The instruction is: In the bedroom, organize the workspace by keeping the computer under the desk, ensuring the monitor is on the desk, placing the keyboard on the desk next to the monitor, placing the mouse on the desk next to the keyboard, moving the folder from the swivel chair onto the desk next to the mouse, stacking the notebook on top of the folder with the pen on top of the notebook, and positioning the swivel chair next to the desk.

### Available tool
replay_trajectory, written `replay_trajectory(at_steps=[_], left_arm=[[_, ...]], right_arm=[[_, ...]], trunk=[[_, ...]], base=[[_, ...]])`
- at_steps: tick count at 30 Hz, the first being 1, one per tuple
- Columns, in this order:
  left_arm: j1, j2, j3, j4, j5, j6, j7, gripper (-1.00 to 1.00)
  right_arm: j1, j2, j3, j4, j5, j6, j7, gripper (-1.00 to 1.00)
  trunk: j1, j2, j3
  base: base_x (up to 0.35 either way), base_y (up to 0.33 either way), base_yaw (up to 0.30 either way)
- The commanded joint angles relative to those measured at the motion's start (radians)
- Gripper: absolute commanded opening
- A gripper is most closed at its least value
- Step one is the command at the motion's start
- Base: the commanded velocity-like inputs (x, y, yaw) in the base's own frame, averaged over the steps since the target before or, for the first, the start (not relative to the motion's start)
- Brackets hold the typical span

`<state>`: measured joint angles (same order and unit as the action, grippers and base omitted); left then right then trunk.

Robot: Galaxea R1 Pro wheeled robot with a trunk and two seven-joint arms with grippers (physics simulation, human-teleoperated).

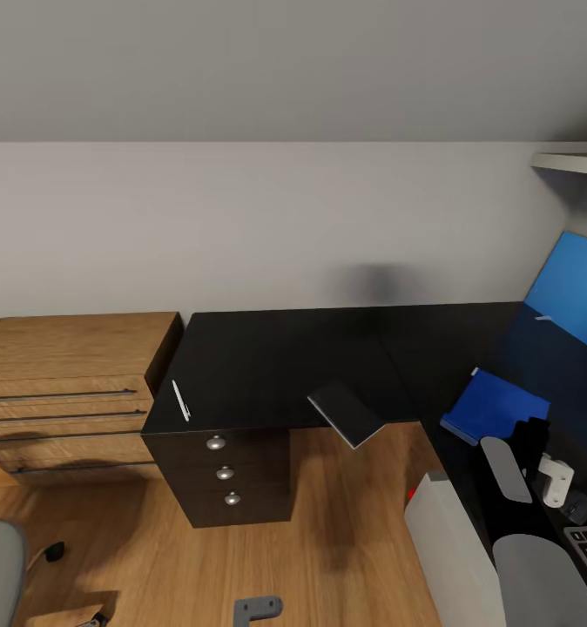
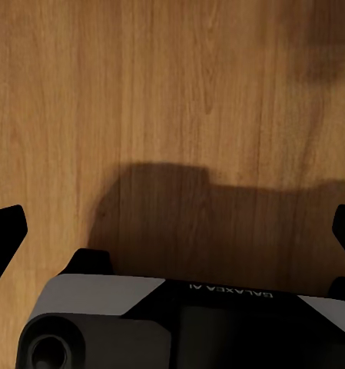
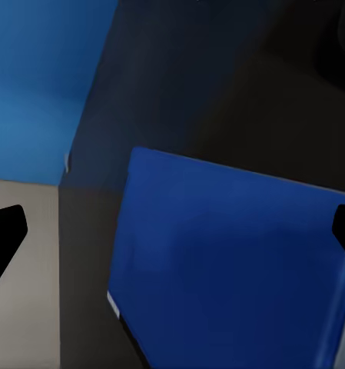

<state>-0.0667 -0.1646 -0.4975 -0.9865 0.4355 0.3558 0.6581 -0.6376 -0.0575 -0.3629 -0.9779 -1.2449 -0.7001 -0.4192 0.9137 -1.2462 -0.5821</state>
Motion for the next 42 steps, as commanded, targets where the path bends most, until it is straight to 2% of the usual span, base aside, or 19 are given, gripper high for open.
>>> replay_trajectory(at_steps=[1, 12, 14, 15, 17, 21, 23, 27, 30, 33, 35, 38, 42], left_arm=[[-0.001, 0.000, -0.003, -0.001, 0.006, 0.003, 0.008, 1.00], [-0.001, -0.002, -0.007, 0.030, 0.006, 0.002, 0.007, 1.00], [-0.001, -0.002, -0.007, 0.032, 0.006, 0.001, 0.007, 1.00], [-0.001, -0.002, -0.007, 0.034, 0.006, 0.001, 0.008, 1.00], [-0.001, -0.003, -0.007, 0.037, 0.006, 0.001, 0.008, 1.00], [-0.001, -0.003, -0.007, 0.041, 0.006, 0.001, 0.007, 1.00], [-0.001, -0.003, -0.007, 0.042, 0.006, 0.001, 0.007, 1.00], [-0.001, -0.003, -0.007, 0.042, 0.006, 0.000, 0.007, 1.00], [-0.001, -0.003, -0.007, 0.042, 0.006, 0.001, 0.007, 1.00], [-0.001, -0.003, -0.007, 0.043, 0.006, 0.001, 0.007, 1.00], [-0.001, -0.003, -0.007, 0.043, 0.006, 0.001, 0.007, 1.00], [-0.001, -0.003, -0.007, 0.043, 0.006, 0.001, 0.007, 1.00], [-0.001, -0.003, -0.007, 0.043, 0.006, 0.000, 0.007, 1.00]], right_arm=[[-0.001, 0.000, 0.001, -0.001, -0.004, -0.004, -0.002, 1.00], [-0.001, 0.005, 0.004, -0.002, -0.001, -0.005, 0.000, 1.00], [-0.001, 0.010, 0.006, -0.003, -0.001, -0.006, 0.000, 1.00], [-0.001, 0.022, 0.011, -0.004, 0.000, -0.006, 0.001, 1.00], [-0.001, 0.050, 0.054, -0.007, 0.004, -0.008, 0.008, 1.00], [0.000, 0.078, 0.149, -0.006, 0.004, -0.008, 0.046, 1.00], [0.000, 0.094, 0.178, -0.005, 0.003, -0.008, 0.060, 1.00], [0.001, 0.121, 0.208, 0.007, 0.002, -0.006, 0.075, 1.00], [0.001, 0.124, 0.217, 0.028, 0.002, -0.006, 0.078, 1.00], [0.001, 0.126, 0.259, 0.046, 0.002, -0.006, 0.080, 1.00], [0.001, 0.127, 0.322, 0.067, 0.002, -0.006, 0.081, 1.00], [0.001, 0.128, 0.366, 0.079, 0.002, -0.007, 0.081, 1.00], [0.001, 0.128, 0.401, 0.087, 0.002, -0.006, 0.082, 1.00]], trunk=[[0.000, -0.001, -0.001], [0.000, -0.001, -0.001], [0.000, -0.001, -0.001], [0.000, -0.001, -0.001], [0.000, -0.001, -0.001], [0.000, -0.001, -0.001], [0.000, -0.001, -0.001], [0.000, -0.001, -0.001], [0.000, -0.001, 0.000], [0.000, -0.001, 0.002], [0.000, -0.001, 0.004], [0.000, -0.001, 0.008], [0.000, -0.001, 0.011]], base=[[-0.006, 0.000, 0.000], [-0.065, 0.000, 0.000], [-0.010, 0.000, 0.000], [-0.004, 0.000, 0.000], [-0.002, 0.000, 0.000], [0.000, 0.000, 0.000], [0.000, 0.000, 0.000], [0.000, 0.000, 0.000], [0.000, 0.000, 0.017], [0.000, 0.000, 0.123], [0.000, 0.000, 0.181], [0.000, 0.000, 0.196], [0.000, 0.000, 0.173]])
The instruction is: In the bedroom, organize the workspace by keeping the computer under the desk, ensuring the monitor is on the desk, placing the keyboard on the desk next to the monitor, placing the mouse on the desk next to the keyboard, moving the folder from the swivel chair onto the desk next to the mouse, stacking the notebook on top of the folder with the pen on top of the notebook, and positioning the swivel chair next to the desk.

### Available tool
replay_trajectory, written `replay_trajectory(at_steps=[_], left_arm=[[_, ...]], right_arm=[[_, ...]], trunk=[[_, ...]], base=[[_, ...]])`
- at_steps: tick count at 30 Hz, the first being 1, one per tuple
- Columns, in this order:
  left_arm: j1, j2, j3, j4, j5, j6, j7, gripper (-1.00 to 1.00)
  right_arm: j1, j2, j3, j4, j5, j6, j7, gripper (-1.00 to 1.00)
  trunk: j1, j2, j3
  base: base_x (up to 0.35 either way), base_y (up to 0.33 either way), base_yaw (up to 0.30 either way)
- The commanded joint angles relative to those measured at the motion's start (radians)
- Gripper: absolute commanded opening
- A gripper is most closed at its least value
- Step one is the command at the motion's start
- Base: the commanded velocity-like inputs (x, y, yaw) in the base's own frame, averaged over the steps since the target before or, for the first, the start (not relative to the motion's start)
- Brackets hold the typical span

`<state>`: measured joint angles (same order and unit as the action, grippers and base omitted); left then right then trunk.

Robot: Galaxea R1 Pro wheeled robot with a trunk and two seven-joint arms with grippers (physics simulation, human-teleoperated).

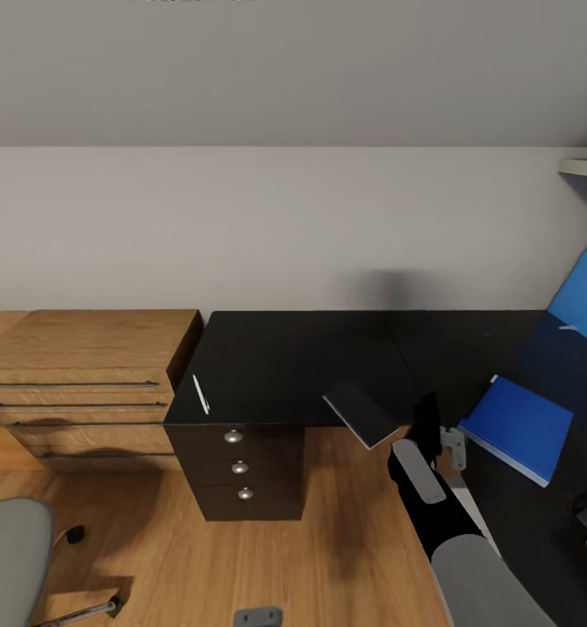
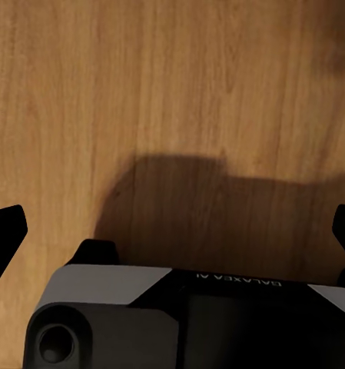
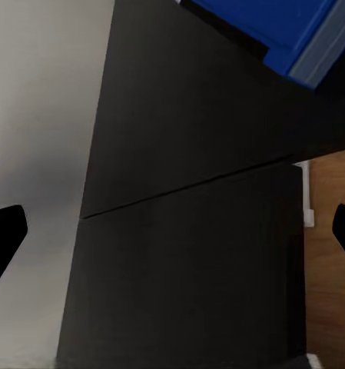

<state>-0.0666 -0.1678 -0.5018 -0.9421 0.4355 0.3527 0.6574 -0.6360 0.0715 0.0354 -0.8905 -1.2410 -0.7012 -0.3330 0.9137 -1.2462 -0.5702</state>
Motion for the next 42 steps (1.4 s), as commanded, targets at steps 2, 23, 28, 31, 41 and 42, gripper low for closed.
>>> replay_trajectory(at_steps=[2, 23, 28, 31, 41, 42], left_arm=[[-0.001, 0.001, -0.003, -0.001, 0.006, 0.003, 0.008, 1.00], [-0.001, 0.001, -0.003, -0.001, 0.006, 0.003, 0.007, 1.00], [-0.001, 0.001, -0.003, -0.001, 0.006, -0.015, 0.007, 1.00], [-0.001, 0.000, -0.005, -0.005, 0.005, -0.017, 0.007, 1.00], [-0.001, -0.003, -0.091, -0.069, 0.009, -0.180, 0.019, 1.00], [-0.001, -0.003, -0.091, -0.069, 0.009, -0.181, 0.018, 1.00]], right_arm=[[-0.001, 0.000, 0.007, 0.000, -0.003, -0.005, -0.004, 1.00], [0.011, -0.001, 0.011, 0.001, -0.005, -0.006, 0.139, 1.00], [0.012, -0.002, 0.009, 0.000, -0.005, -0.008, 0.144, 1.00], [0.012, -0.003, 0.009, -0.001, -0.006, -0.007, 0.144, 1.00], [0.029, -0.052, 0.006, -0.026, -0.004, 0.257, 0.130, 1.00], [0.035, -0.061, 0.006, -0.027, -0.004, 0.267, 0.130, 1.00]], trunk=[[0.000, -0.001, 0.000], [0.000, -0.001, 0.000], [0.000, -0.001, 0.004], [0.000, -0.001, 0.005], [0.038, -0.071, -0.026], [0.042, -0.078, -0.030]], base=[[0.000, 0.000, 0.057], [-0.003, 0.043, 0.006], [-0.188, 0.214, 0.112], [-0.106, 0.038, 0.043], [-0.007, 0.003, 0.003], [0.000, 0.000, 0.000]])
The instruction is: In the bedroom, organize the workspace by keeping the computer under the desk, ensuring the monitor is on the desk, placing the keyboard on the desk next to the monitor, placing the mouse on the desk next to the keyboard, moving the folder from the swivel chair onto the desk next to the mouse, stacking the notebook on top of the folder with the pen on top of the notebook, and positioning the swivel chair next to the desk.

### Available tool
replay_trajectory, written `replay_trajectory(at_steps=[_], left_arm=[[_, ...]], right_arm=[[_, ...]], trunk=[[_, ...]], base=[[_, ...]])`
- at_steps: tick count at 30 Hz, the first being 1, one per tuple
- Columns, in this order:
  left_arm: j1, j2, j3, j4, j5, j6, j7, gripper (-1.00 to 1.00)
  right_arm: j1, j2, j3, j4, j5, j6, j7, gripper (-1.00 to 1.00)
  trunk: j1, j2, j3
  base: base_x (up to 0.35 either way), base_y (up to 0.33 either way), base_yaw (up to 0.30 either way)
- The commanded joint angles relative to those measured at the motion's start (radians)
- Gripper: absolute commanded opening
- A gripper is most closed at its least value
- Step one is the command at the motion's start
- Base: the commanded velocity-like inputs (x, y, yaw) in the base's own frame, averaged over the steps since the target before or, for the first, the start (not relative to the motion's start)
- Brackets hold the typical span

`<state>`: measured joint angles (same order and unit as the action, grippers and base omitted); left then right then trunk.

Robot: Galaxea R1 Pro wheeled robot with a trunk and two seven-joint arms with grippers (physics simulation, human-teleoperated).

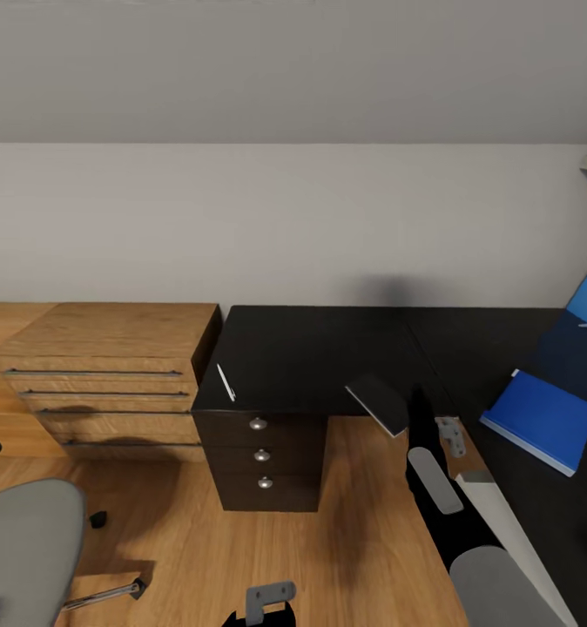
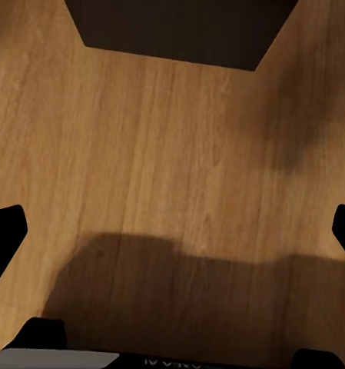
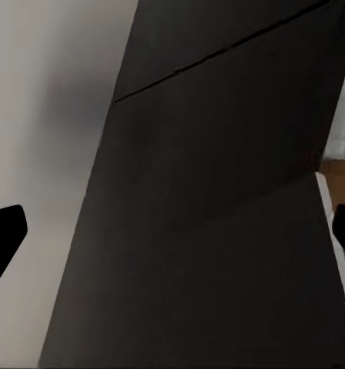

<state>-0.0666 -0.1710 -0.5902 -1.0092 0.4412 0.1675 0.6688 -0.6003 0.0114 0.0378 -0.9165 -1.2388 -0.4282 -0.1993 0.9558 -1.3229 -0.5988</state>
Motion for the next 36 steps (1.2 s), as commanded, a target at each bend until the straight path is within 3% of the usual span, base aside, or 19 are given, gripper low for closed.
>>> replay_trajectory(at_steps=[1, 8, 22, 27, 36], left_arm=[[-0.001, 0.001, -0.003, -0.001, 0.004, 0.005, 0.007, 1.00], [-0.001, 0.001, -0.005, 0.011, 0.004, 0.004, 0.007, 1.00], [-0.001, 0.001, -0.005, 0.014, 0.004, 0.004, 0.008, 1.00], [-0.001, 0.001, -0.005, 0.014, 0.004, 0.004, 0.006, 1.00], [-0.001, 0.000, -0.006, 0.015, 0.003, 0.004, 0.006, 1.00]], right_arm=[[0.002, -0.004, 0.003, -0.001, -0.006, -0.003, -0.003, 1.00], [0.013, -0.019, 0.002, -0.003, -0.007, 0.010, -0.003, 1.00], [0.019, -0.021, 0.002, -0.005, -0.007, 0.016, -0.003, 1.00], [0.019, -0.022, 0.000, -0.004, -0.007, 0.133, -0.003, 1.00], [0.019, -0.023, -0.001, -0.003, -0.008, 0.160, -0.003, 1.00]], trunk=[[0.004, -0.008, -0.004], [0.031, -0.057, -0.026], [0.084, -0.155, -0.070], [0.104, -0.190, -0.086], [0.138, -0.253, -0.114]], base=[[0.000, 0.000, 0.000], [0.000, 0.000, 0.000], [0.000, 0.000, 0.000], [0.000, 0.000, 0.000], [0.000, 0.000, 0.000]])
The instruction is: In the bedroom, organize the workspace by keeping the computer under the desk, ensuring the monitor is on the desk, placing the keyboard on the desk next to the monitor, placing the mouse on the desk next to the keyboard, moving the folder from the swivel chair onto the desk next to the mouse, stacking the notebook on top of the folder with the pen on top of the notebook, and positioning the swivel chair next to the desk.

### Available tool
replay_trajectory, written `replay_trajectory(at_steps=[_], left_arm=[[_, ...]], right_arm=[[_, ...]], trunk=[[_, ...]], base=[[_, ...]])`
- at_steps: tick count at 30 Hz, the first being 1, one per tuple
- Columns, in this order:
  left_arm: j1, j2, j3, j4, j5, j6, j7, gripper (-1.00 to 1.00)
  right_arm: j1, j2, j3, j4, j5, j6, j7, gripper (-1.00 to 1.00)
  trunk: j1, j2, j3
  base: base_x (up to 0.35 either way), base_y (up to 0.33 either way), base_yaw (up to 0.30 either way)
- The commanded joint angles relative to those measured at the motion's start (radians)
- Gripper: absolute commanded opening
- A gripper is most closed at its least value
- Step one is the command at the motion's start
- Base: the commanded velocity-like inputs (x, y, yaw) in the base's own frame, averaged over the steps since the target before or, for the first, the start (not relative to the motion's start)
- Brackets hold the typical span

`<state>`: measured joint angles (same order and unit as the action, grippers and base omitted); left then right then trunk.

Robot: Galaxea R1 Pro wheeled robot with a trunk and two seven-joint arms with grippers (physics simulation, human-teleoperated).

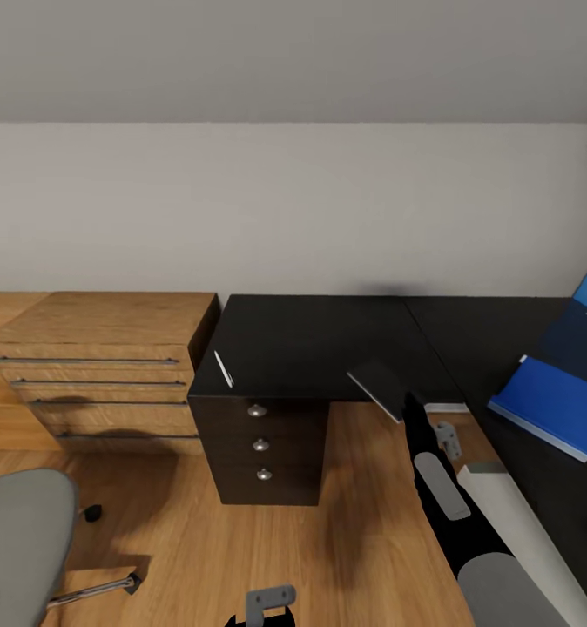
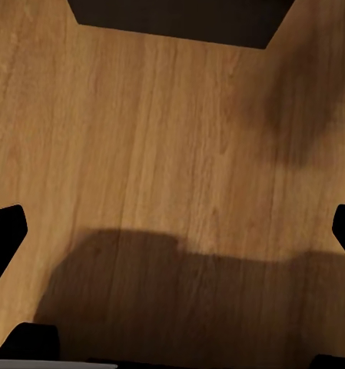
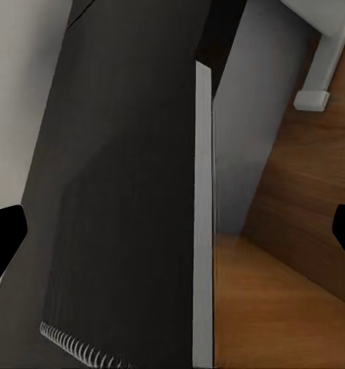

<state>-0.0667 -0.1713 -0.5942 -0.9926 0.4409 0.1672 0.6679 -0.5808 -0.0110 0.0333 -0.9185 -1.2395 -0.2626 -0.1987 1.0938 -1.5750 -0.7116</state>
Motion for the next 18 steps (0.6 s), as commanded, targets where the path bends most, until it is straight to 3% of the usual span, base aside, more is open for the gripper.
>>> replay_trajectory(at_steps=[1, 11, 18], left_arm=[[-0.001, 0.000, -0.003, -0.001, 0.004, 0.005, 0.007, 1.00], [-0.001, -0.001, -0.009, 0.037, 0.003, 0.002, 0.005, 1.00], [-0.001, 0.002, 0.001, 0.038, 0.003, -0.002, 0.000, 1.00]], right_arm=[[-0.001, -0.002, 0.004, -0.001, -0.008, -0.006, -0.004, 1.00], [-0.001, -0.010, 0.004, 0.001, -0.012, 0.037, -0.004, 1.00], [-0.001, -0.010, 0.004, 0.002, -0.022, 0.052, -0.004, 1.00]], trunk=[[0.004, -0.008, -0.004], [0.042, -0.078, -0.035], [0.042, -0.078, -0.035]], base=[[0.000, 0.000, 0.000], [0.000, 0.000, 0.000], [0.000, 0.000, 0.000]])
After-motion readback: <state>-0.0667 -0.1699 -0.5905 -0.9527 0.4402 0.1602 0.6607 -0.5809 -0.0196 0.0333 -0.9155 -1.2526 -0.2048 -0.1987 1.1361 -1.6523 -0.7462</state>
